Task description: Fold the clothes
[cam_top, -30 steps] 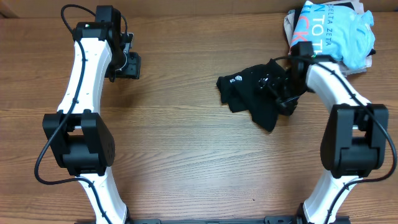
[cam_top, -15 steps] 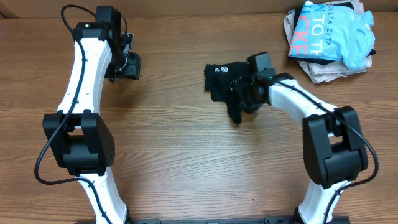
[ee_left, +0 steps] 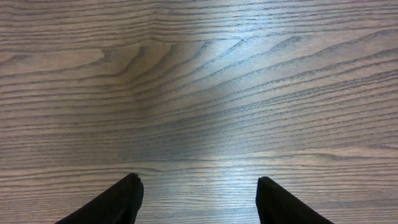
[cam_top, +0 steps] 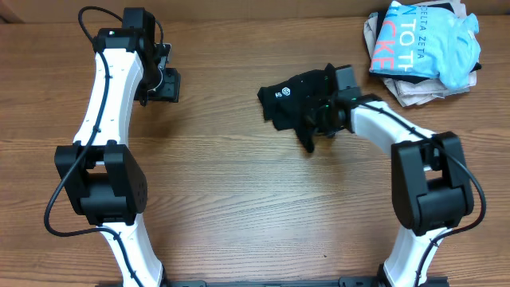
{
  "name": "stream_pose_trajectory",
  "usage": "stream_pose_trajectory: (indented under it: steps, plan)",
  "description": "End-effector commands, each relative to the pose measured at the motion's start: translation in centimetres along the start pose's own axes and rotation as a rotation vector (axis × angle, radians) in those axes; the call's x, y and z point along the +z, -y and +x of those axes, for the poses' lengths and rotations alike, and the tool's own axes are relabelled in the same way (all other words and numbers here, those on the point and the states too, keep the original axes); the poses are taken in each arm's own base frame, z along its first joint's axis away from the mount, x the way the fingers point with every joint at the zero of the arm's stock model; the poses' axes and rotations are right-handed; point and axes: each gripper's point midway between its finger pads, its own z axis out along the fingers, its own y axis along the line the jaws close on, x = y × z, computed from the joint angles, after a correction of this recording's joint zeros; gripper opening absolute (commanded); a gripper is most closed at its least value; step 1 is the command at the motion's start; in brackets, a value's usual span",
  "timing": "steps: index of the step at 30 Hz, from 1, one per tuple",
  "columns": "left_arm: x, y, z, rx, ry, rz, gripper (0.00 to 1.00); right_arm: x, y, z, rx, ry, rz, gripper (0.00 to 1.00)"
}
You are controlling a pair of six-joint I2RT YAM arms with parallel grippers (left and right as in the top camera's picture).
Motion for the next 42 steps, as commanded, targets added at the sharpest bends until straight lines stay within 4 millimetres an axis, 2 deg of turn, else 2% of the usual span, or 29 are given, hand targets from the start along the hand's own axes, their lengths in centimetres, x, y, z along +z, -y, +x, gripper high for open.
stream_pose_trajectory:
  steps: [1,5,10,14,20,23,28,36,40,42]
  plan:
    - [0.2,-0.1,-0.3,0.014,0.002,0.007,0.62,-2.2,-1.2,-1.8,-0.172,-0.041,-0.095,0.04]
    - [0.2,-0.1,-0.3,0.014,0.003,0.007,0.62,-6.2,-2.0,-3.1,-0.271,-0.082,-0.167,0.04]
    - [0.2,-0.1,-0.5,0.014,0.01,0.006,0.62,-11.2,-2.6,-4.5,-0.372,-0.101,-0.155,0.04]
    - [0.2,-0.1,-0.6,0.015,0.015,0.006,0.62,-15.1,-4.2,-5.0,-0.462,-0.096,-0.147,0.04]
    - [0.2,-0.1,-0.6,0.015,0.014,0.006,0.62,-19.6,-6.2,-6.6,-0.555,-0.001,-0.101,0.04]
    - [0.2,-0.1,-0.6,0.015,0.014,0.006,0.62,-21.9,-7.4,-8.1,-0.591,0.092,-0.074,0.04]
    - [0.2,-0.1,-0.6,0.014,0.014,0.006,0.62,-25.2,-8.5,-13.2,-0.559,0.334,-0.017,0.04]
    - [0.2,-0.1,-0.6,0.014,0.014,0.007,0.62,-28.6,-7.7,-21.4,-0.328,0.604,-0.093,0.04]
    - [0.2,-0.1,-0.8,0.01,0.023,0.008,0.62,-29.5,-6.7,-25.0,-0.251,0.685,-0.15,0.04]
    - [0.2,0.1,-0.9,0.006,0.028,0.019,0.61,-29.1,-6.0,-26.6,-0.234,0.698,-0.172,0.04]
